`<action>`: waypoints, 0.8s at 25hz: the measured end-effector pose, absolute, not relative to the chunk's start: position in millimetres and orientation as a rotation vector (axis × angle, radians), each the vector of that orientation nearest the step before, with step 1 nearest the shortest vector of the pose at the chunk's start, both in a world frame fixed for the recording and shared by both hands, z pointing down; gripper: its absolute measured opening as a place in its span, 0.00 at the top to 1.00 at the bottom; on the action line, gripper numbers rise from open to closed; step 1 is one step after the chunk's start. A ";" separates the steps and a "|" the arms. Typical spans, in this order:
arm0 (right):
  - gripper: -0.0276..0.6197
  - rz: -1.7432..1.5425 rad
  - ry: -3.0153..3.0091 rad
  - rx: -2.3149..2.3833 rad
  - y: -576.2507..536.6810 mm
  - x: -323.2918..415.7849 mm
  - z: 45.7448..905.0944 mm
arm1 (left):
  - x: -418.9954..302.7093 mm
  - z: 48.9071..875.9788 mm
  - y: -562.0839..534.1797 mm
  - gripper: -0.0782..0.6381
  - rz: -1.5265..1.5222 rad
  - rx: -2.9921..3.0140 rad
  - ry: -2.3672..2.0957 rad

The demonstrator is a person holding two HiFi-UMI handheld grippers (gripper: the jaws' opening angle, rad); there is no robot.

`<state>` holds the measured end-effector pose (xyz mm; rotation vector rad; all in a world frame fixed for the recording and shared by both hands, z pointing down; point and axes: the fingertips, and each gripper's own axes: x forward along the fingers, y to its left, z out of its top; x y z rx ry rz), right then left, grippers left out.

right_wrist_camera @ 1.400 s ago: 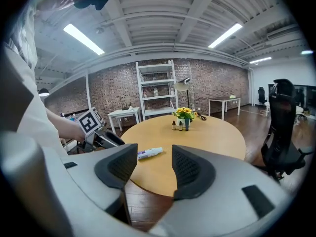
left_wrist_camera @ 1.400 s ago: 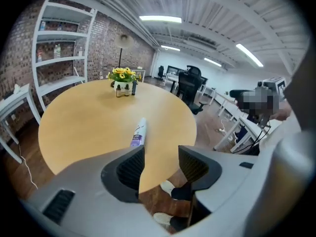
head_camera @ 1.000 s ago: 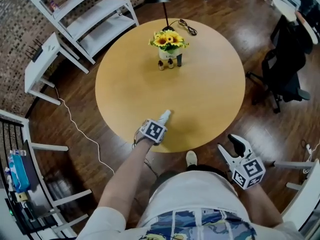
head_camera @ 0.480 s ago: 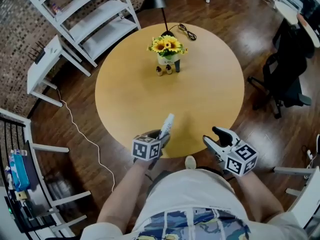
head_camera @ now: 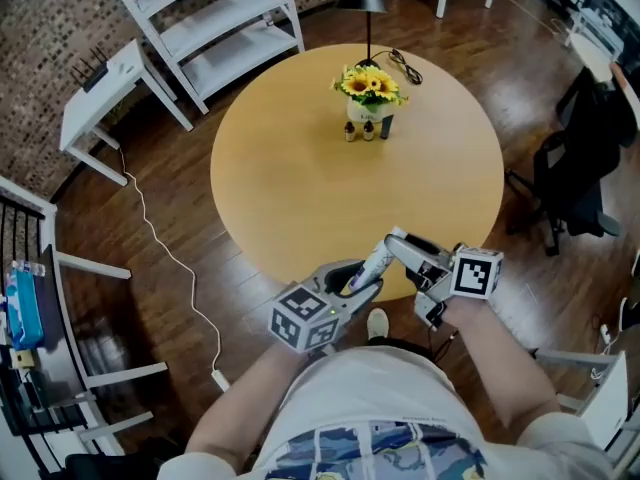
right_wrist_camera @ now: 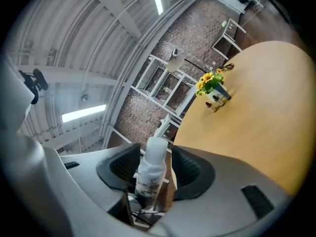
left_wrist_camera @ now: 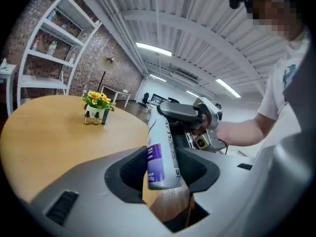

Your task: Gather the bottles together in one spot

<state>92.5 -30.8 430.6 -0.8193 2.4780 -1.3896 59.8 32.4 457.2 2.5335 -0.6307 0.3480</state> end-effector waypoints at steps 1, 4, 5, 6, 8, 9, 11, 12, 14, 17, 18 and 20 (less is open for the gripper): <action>0.66 -1.394 2.475 -0.786 -24.2 84.4 426.1 | 54.0 456.7 40.2 0.63 0.354 2.553 -0.619; 0.77 -1.379 2.508 -0.711 -1.8 61.9 413.4 | 36.4 458.1 60.7 0.63 0.370 2.588 -0.604; 0.77 -1.359 2.529 -0.706 6.2 55.7 409.2 | 32.0 458.8 67.1 0.63 0.376 2.599 -0.596; 0.77 -1.333 2.553 -0.713 14.1 50.5 405.3 | 28.7 459.1 73.4 0.63 0.383 2.612 -0.582; 0.77 -1.266 2.602 -0.746 27.9 43.2 397.2 | 23.1 458.1 84.6 0.62 0.403 2.641 -0.545; 0.77 -1.225 2.628 -0.773 33.3 41.7 393.5 | 19.3 457.5 88.8 0.62 0.411 2.650 -0.531; 0.77 -1.124 2.688 -0.862 40.7 45.4 388.4 | 7.1 459.3 94.4 0.61 0.427 2.646 -0.534; 0.77 -1.067 2.716 -0.925 41.7 51.2 387.3 | -1.2 461.5 95.9 0.59 0.434 2.635 -0.549; 0.77 -0.947 2.761 -1.078 37.4 67.8 386.3 | -20.9 466.0 96.7 0.59 0.437 2.598 -0.593; 0.77 -0.735 2.848 -1.325 22.0 94.2 388.4 | -52.1 476.3 95.0 0.59 0.452 2.500 -0.679; 0.77 -0.676 2.874 -1.396 14.5 103.1 391.2 | -61.0 480.2 93.6 0.59 0.458 2.466 -0.708; 0.77 -0.613 2.893 -1.502 -5.8 120.8 399.1 | -75.5 484.4 87.7 0.59 0.457 2.408 -0.759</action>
